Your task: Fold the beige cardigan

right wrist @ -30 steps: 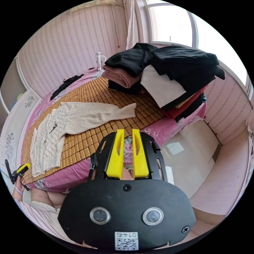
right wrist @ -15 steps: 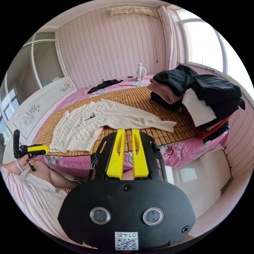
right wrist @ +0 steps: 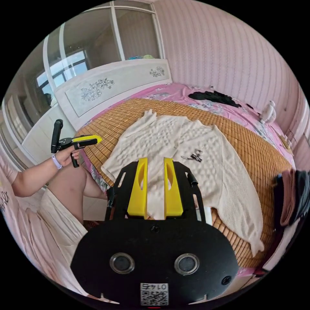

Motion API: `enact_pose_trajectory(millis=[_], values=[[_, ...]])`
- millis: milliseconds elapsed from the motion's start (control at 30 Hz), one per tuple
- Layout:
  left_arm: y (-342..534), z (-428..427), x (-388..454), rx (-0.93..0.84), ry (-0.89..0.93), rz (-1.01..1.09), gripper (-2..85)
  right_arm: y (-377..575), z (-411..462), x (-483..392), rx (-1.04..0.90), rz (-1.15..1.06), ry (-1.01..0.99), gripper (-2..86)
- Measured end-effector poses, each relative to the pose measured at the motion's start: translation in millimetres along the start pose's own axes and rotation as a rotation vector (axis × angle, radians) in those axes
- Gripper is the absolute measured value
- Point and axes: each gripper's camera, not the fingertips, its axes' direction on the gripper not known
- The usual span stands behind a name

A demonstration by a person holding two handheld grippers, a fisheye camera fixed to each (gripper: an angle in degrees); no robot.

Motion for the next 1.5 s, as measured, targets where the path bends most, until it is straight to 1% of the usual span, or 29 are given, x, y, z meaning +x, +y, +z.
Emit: enact_pose_trajectory(millis=[100,133,167,233,267,333,400,433,467,533,567,633,700,767,800,867,900,967,1000,1033,1067,1100,1133,1167,1233,1267,1333,1467,1500], values=[[-11.1,14.7,-45.3,0.038,0.024,-0.095,5.7,-94.9,74.6,-33.1,-0.058,-0.133,-0.052,8.5],[-16.6,21.8,-63.1,0.055,0.078,-0.139,6.1,-130.6,106.8,-45.2,-0.083,-0.172,-0.069,8.5],[-21.8,28.7,-80.6,0.078,0.132,-0.195,6.4,-147.5,123.4,-50.7,-0.095,-0.186,-0.075,8.5],[-28.5,39.2,-103.1,0.108,0.187,-0.239,6.8,-208.3,191.8,-70.1,-0.135,-0.226,-0.079,8.5],[-31.7,46.7,-115.7,0.099,0.193,-0.252,7.1,-221.7,209.0,-74.3,-0.142,-0.232,-0.076,8.5],[-31.0,56.3,-132.7,0.081,0.202,-0.292,7.2,-270.6,278.6,-90.0,-0.183,-0.251,-0.048,9.0],[-27.4,61.8,-141.9,0.072,0.191,-0.272,7.3,-301.9,329.1,-101.5,-0.220,-0.258,-0.008,9.8],[-26.1,65.8,-145.5,0.050,0.146,-0.242,7.3,-319.6,359.0,-108.4,-0.228,-0.253,0.019,10.2],[-26.3,70.5,-152.3,0.014,0.120,-0.259,7.3,-327.5,372.8,-111.2,-0.229,-0.243,0.034,10.4],[-24.9,73.7,-162.0,0.007,0.141,-0.278,7.2,-351.0,424.8,-121.0,-0.251,-0.209,0.088,10.4],[-25.0,76.4,-167.4,-0.021,0.165,-0.283,6.9,-354.6,437.6,-122.7,-0.267,-0.200,0.107,9.8],[-25.1,78.7,-173.2,-0.055,0.201,-0.265,5.6,-359.5,485.0,-126.7,-0.370,-0.180,0.209,6.1],[-24.2,78.4,-179.2,-0.073,0.218,-0.256,3.2,-359.0,503.3,-130.3,-0.399,-0.188,0.279,2.9],[-21.8,76.3,-188.6,-0.086,0.230,-0.253,0.6,-359.7,506.1,-135.7,-0.369,-0.199,0.249,1.2],[-21.4,75.1,-191.0,-0.089,0.226,-0.253,0.3,-363.4,507.1,-138.8,-0.377,-0.197,0.227,0.7],[-20.7,65.9,-200.9,-0.092,0.218,-0.237,0.7,-375.0,495.6,-149.2,-0.319,-0.204,0.179,0.3],[-20.3,61.9,-205.2,-0.087,0.213,-0.250,1.0,-385.3,483.4,-162.5,-0.261,-0.235,0.109,0.3],[-17.5,35.5,-230.4,-0.005,0.228,-0.325,2.5,-403.2,465.7,-192.0,-0.204,-0.299,-0.032,0.6],[-16.0,26.4,-237.6,0.031,0.226,-0.335,2.9,-414.2,452.8,-216.1,-0.167,-0.345,-0.164,1.1],[-10.9,6.4,-253.7,0.108,0.196,-0.365,3.8,-422.0,439.0,-241.6,-0.119,-0.392,-0.315,2.0],[-3.1,-15.4,-272.2,0.188,0.145,-0.406,4.7,-424.2,432.2,-253.8,-0.086,-0.416,-0.386,2.7],[1.9,-25.7,-281.8,0.224,0.115,-0.426,5.1,-425.0,421.5,-276.6,-0.022,-0.468,-0.470,4.6],[14.6,-43.5,-302.9,0.281,0.051,-0.497,5.6,-424.0,418.5,-296.0,-0.003,-0.514,-0.491,7.0],[29.2,-58.2,-325.2,0.325,0.016,-0.583,6.0,-423.4,419.7,-303.8,-0.012,-0.535,-0.493,7.3],[52.2,-73.8,-355.5,0.377,0.001,-0.707,6.2,-419.1,434.0,-318.8,-0.086,-0.547,-0.490,7.8],[65.2,-79.2,-372.0,0.385,-0.002,-0.781,6.3,-417.1,438.1,-319.5,-0.102,-0.540,-0.486,7.9],[79.4,-83.2,-390.9,0.370,-0.011,-0.863,6.4,-405.4,450.8,-316.7,-0.145,-0.525,-0.436,7.2],[88.7,-91.8,-416.1,0.307,-0.071,-0.885,7.6,-371.2,454.1,-312.4,-0.156,-0.555,-0.309,6.0],[88.9,-93.7,-419.0,0.297,-0.076,-0.879,7.7,-356.6,455.9,-314.3,-0.157,-0.594,-0.260,5.7]])
